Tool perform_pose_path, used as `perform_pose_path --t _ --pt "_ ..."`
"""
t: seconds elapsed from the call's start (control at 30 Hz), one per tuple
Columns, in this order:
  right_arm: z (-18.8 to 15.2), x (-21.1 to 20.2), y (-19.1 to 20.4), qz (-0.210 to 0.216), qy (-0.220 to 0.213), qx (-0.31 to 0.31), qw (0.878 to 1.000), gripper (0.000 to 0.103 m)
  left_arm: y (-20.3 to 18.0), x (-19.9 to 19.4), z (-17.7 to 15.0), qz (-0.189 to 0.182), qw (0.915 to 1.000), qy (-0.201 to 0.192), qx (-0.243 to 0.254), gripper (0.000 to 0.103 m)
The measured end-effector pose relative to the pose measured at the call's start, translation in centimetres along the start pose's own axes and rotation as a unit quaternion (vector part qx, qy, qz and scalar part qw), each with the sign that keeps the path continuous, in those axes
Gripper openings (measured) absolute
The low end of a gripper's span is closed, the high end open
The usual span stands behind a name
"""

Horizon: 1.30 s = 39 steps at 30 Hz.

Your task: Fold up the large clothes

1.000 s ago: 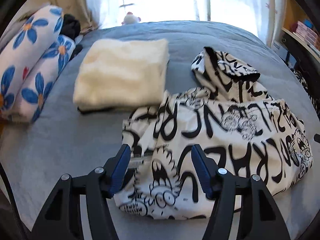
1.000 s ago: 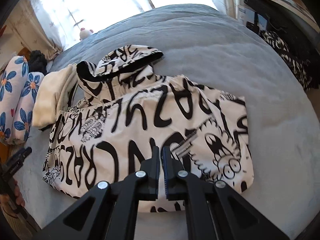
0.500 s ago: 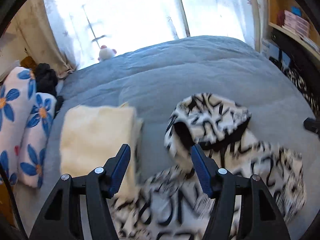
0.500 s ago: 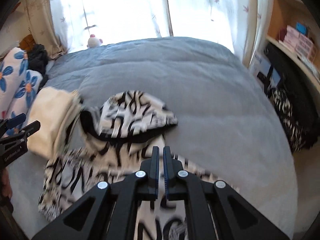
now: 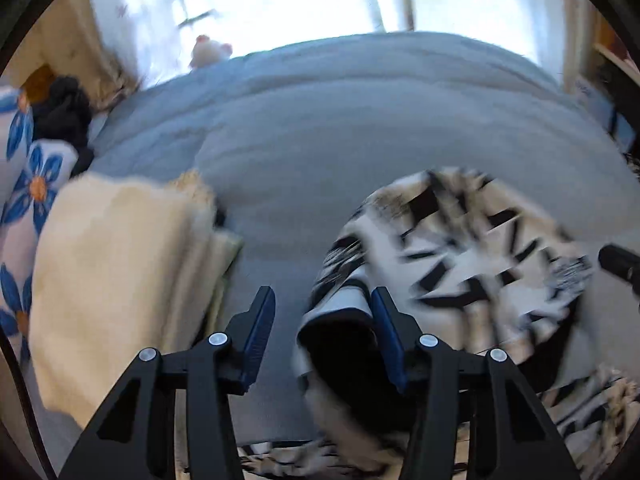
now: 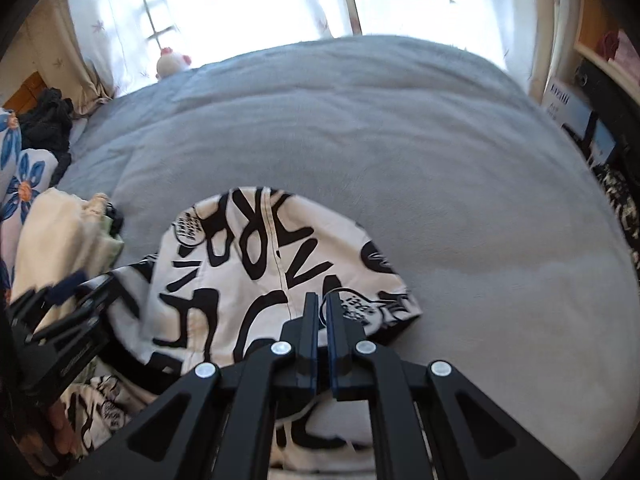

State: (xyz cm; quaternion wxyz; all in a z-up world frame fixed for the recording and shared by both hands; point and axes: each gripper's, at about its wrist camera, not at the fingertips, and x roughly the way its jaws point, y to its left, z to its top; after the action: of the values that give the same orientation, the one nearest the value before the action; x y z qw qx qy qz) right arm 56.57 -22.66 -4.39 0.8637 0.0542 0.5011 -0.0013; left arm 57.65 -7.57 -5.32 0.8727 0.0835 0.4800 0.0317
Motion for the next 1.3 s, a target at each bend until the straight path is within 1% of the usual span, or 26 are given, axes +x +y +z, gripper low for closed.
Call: perform_pose_path --t 0.13,0.17,0.27,0.3,0.33,0.4,0.5,0.57,0.6,0.67,0.7,0.73,0.77,0.8,0.87,0.9,0.97,1.03,1.07,1.13,1.2,1.3 --pt "-1.3 4.4 -0.5 -0.004 0.029 0.009 1.0 0.004 3.3 1.9 -3.4 0.0 0.9998 0.019 -0.009 0.049" --pt "-1.9 5.3 -0.8 -0.006 0.038 0.013 0.999 0.004 3.7 2.2 -4.3 -0.004 0.9997 0.023 -0.008 0.049" --pt "-3.7 7.2 -1.7 0.002 0.058 0.019 0.998 0.004 4.2 3.9 -6.7 0.003 0.9989 0.047 0.005 0.049" --pt "-4.1 7.3 -1.9 0.008 0.054 0.019 0.998 0.004 4.1 4.2 -7.3 0.004 0.9988 0.047 0.012 0.049" --pt "-4.4 7.1 -2.0 0.011 0.048 0.016 0.999 0.004 3.7 4.2 -7.7 0.013 0.9989 0.037 0.026 0.049" --pt "-4.5 6.7 -2.1 0.014 0.053 0.01 0.998 0.004 3.1 4.0 -8.0 0.025 0.9984 0.029 0.042 0.049" --pt "-4.0 5.4 -2.5 0.027 0.06 0.009 0.998 0.004 3.0 3.3 -7.5 0.016 0.9979 0.04 0.049 0.049" --pt "-3.2 4.0 -2.7 0.043 0.05 0.006 0.998 0.004 3.0 2.0 -6.8 0.006 0.9972 0.043 0.061 0.049" --pt "-2.8 3.4 -2.8 0.049 0.046 0.005 0.998 0.007 3.1 1.3 -6.4 0.002 0.9968 0.04 0.07 0.049" --pt "-1.8 1.8 -3.5 0.06 0.03 0.003 0.998 0.024 3.1 -0.5 -5.7 -0.018 0.9945 0.035 0.097 0.05" --pt "-1.4 1.3 -3.7 0.06 0.021 0.002 0.998 0.042 3.1 -1.6 -5.2 -0.031 0.9922 0.035 0.116 0.052" --pt "-0.9 1.0 -4.0 0.056 0.012 0.001 0.998 0.055 3.0 -2.6 -4.7 -0.04 0.9904 0.032 0.128 0.056" --pt "-0.6 0.9 -4.1 0.053 0.007 0.0 0.999 0.058 2.5 -3.7 -3.9 -0.046 0.9894 0.023 0.136 0.062" --pt "-0.1 1.1 -4.3 0.049 0.007 -0.001 0.999 0.06 2.6 -4.3 -3.2 -0.052 0.9889 0.017 0.138 0.065" --pt "0.8 2.5 -4.8 0.046 0.022 0.004 0.999 0.06 2.7 -5.2 -1.9 -0.065 0.99 0.001 0.125 0.078" --pt "1.2 3.4 -5.0 0.044 0.03 0.007 0.999 0.06 2.8 -4.9 -0.7 -0.071 0.9912 -0.006 0.111 0.08" --pt "1.5 5.2 -5.4 0.042 0.047 0.01 0.998 0.06 2.7 -2.8 0.8 -0.078 0.9928 0.011 0.09 0.08" --pt "1.5 6.3 -5.7 0.044 0.055 0.006 0.997 0.06 2.7 -0.6 0.9 -0.083 0.9932 0.038 0.072 0.08" --pt "1.5 6.8 -5.8 0.05 0.06 0.003 0.997 0.06 2.8 1.5 0.8 -0.084 0.9928 0.059 0.063 0.08" --pt "1.6 7.9 -5.9 0.06 0.066 -0.003 0.996 0.06 3.0 4.0 0.5 -0.088 0.9912 0.082 0.055 0.08" --pt "1.7 8.7 -5.9 0.069 0.071 -0.009 0.995 0.06 3.0 5.5 0.3 -0.083 0.9915 0.084 0.053 0.08" --pt "1.6 10.0 -5.9 0.081 0.079 -0.004 0.994 0.06 2.4 6.4 0.1 -0.084 0.9915 0.068 0.074 0.08"
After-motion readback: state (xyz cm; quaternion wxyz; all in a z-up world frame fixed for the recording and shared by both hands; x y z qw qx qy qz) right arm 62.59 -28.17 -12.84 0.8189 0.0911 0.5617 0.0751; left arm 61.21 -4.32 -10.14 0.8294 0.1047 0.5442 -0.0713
